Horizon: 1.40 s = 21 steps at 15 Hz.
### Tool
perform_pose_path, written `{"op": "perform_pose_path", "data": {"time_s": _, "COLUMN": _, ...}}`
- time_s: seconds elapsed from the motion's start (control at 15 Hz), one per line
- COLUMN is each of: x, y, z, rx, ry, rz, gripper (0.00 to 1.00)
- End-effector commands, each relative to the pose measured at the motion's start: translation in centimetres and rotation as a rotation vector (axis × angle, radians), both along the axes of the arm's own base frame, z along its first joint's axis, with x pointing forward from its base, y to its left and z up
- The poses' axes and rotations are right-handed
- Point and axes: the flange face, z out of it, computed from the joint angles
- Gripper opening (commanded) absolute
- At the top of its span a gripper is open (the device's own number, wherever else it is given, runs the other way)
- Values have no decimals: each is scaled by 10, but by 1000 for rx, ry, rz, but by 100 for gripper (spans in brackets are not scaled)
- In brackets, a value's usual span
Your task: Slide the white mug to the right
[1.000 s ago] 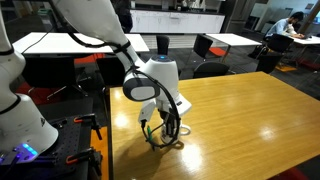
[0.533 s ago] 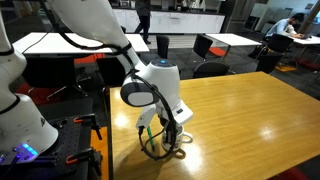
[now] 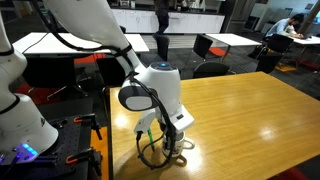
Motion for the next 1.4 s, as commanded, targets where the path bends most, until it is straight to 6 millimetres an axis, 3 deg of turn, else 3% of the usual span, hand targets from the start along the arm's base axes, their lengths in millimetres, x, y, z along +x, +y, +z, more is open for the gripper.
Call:
{"op": "perform_pose_path", "data": {"time_s": 0.0, "x": -2, "y": -1, "z": 22, "rx": 7, "ry": -31, "rz": -27, "gripper": 18}}
{"op": "perform_pose_path", "data": {"time_s": 0.2, "x": -3, "y": 0, "z": 36, "rx": 2, "ry": -62, "rz": -26, "gripper": 38}}
{"op": "perform_pose_path", "data": {"time_s": 0.33, "x": -3, "y": 2, "z": 48, "rx": -3, "ry": -88, "rz": -21, "gripper": 43}}
{"op": "perform_pose_path", "data": {"time_s": 0.47, "x": -5, "y": 5, "z": 59, "rx": -2, "ry": -109, "rz": -15, "gripper": 40}}
{"op": "perform_pose_path", "data": {"time_s": 0.8, "x": -14, "y": 20, "z": 96, "rx": -22, "ry": -186, "rz": 27, "gripper": 47}}
{"op": "perform_pose_path", "data": {"time_s": 0.93, "x": -21, "y": 32, "z": 114, "rx": -43, "ry": -220, "rz": 68, "gripper": 43}}
{"op": "perform_pose_path", "data": {"time_s": 1.33, "x": -47, "y": 84, "z": 166, "rx": -108, "ry": -278, "rz": 211, "gripper": 47}}
